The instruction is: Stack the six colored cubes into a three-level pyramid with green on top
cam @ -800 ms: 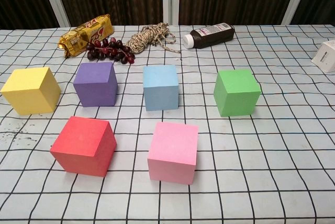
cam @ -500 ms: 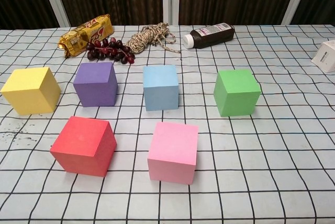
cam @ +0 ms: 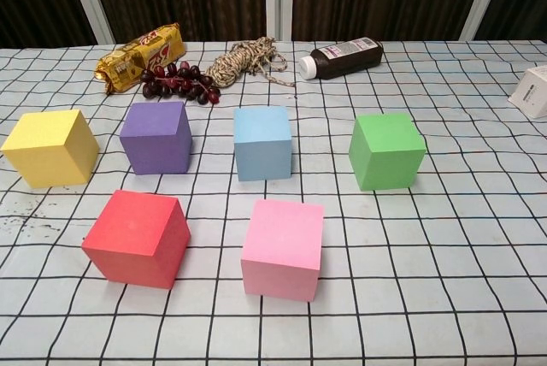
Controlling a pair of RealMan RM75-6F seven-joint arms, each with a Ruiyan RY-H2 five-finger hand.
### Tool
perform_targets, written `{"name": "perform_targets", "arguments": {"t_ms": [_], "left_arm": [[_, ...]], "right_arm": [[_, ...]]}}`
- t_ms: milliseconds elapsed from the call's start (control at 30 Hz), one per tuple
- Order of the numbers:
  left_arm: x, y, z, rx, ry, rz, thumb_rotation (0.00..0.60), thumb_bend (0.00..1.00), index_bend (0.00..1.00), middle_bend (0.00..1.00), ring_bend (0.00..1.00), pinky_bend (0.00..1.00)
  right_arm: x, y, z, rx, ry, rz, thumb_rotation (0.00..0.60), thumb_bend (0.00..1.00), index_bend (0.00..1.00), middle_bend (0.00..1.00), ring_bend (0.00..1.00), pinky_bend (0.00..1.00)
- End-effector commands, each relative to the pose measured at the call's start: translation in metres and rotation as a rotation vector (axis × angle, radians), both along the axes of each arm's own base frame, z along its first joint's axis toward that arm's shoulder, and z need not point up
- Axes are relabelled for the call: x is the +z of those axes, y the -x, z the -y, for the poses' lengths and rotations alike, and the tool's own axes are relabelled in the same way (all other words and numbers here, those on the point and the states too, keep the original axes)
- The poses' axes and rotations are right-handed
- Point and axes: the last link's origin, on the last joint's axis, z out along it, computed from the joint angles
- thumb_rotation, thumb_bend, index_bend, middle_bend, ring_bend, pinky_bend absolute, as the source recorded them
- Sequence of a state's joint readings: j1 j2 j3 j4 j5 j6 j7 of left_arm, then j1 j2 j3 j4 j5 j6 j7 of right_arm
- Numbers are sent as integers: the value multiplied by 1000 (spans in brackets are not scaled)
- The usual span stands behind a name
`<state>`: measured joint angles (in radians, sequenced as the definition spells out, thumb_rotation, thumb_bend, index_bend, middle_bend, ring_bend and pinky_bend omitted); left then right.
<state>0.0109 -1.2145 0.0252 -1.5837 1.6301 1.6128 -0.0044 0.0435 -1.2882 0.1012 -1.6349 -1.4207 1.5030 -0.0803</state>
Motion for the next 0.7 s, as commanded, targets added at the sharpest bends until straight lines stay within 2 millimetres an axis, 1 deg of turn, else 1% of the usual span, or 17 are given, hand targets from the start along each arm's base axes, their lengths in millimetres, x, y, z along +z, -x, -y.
{"name": "perform_targets", "arguments": {"t_ms": [33,433,533,700], "left_arm": [[-2,1,0,-1,3,-1,600,0,58,98,0,0],[-11,-2,-8,-3,39,24,600,0,57,98,0,0],[-12,-6,-13,-14,49,31,600,0,57,99,0,0],[-20,-23,-25,-59,92,40,600,0,54,98,0,0]], "right_arm": [[1,-1,0,10,-2,-5,600,15,0,0,0,0],[2,-6,5,22,-3,8,600,15,0,0,0,0],[3,-11,11,38,-1,23,600,16,0,0,0,0],[6,-17,21,55,-2,49,600,16,0,0,0,0]]}}
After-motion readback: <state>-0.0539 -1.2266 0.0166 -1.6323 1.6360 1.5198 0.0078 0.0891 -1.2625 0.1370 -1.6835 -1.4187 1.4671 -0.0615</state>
